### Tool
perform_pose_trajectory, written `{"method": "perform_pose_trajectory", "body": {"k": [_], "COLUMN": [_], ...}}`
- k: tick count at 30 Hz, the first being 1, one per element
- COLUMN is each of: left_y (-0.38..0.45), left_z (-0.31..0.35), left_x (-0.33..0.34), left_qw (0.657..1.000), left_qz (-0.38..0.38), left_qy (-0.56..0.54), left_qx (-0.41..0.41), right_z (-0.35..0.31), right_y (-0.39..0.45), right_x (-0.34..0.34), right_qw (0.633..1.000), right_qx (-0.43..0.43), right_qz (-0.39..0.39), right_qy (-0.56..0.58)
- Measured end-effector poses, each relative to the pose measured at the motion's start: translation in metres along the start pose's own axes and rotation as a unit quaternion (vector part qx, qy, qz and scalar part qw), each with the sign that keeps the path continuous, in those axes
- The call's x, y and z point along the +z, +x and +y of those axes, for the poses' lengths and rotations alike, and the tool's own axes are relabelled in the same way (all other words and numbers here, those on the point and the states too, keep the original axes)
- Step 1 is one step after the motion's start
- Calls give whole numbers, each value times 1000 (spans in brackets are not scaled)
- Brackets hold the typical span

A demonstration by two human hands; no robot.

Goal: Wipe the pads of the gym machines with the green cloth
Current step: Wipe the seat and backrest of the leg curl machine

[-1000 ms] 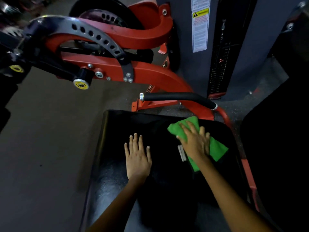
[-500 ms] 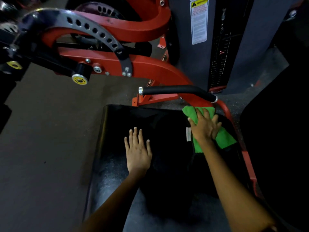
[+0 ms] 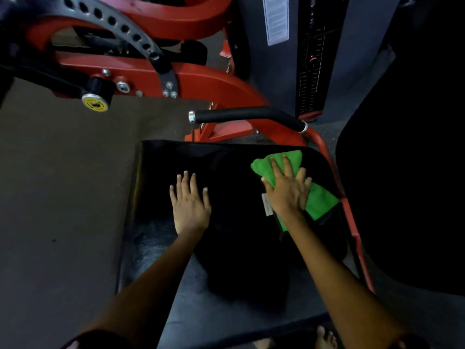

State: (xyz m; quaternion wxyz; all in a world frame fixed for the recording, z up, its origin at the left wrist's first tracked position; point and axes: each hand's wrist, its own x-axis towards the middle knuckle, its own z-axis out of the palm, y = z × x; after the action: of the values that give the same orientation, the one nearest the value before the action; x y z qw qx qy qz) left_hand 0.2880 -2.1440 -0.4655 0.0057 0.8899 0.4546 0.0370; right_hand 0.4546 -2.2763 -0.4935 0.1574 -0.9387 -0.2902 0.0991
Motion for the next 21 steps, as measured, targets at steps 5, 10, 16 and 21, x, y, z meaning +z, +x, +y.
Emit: {"method": "perform_pose_trajectory", "body": {"k": [5, 10, 16, 21], "left_y": [0, -4, -13, -43], "left_z": [-2, 0, 1, 11], "left_x": [0, -2, -6, -6], "left_qw": [1000, 999, 992, 981], "left_qz": [1, 27, 37, 10], "left_qy": [-5, -33, -53, -62], "left_qx": [3, 18, 106, 182], "right_z": [25, 73, 53, 83], "right_y": [-64, -34, -102, -91], "right_x": [5, 1, 3, -1], "right_qw": [972, 996, 987, 995], "right_qx": [-232, 8, -158, -67], "right_qz": [17, -24, 8, -58], "right_qy": [-21, 83, -11, 46]}}
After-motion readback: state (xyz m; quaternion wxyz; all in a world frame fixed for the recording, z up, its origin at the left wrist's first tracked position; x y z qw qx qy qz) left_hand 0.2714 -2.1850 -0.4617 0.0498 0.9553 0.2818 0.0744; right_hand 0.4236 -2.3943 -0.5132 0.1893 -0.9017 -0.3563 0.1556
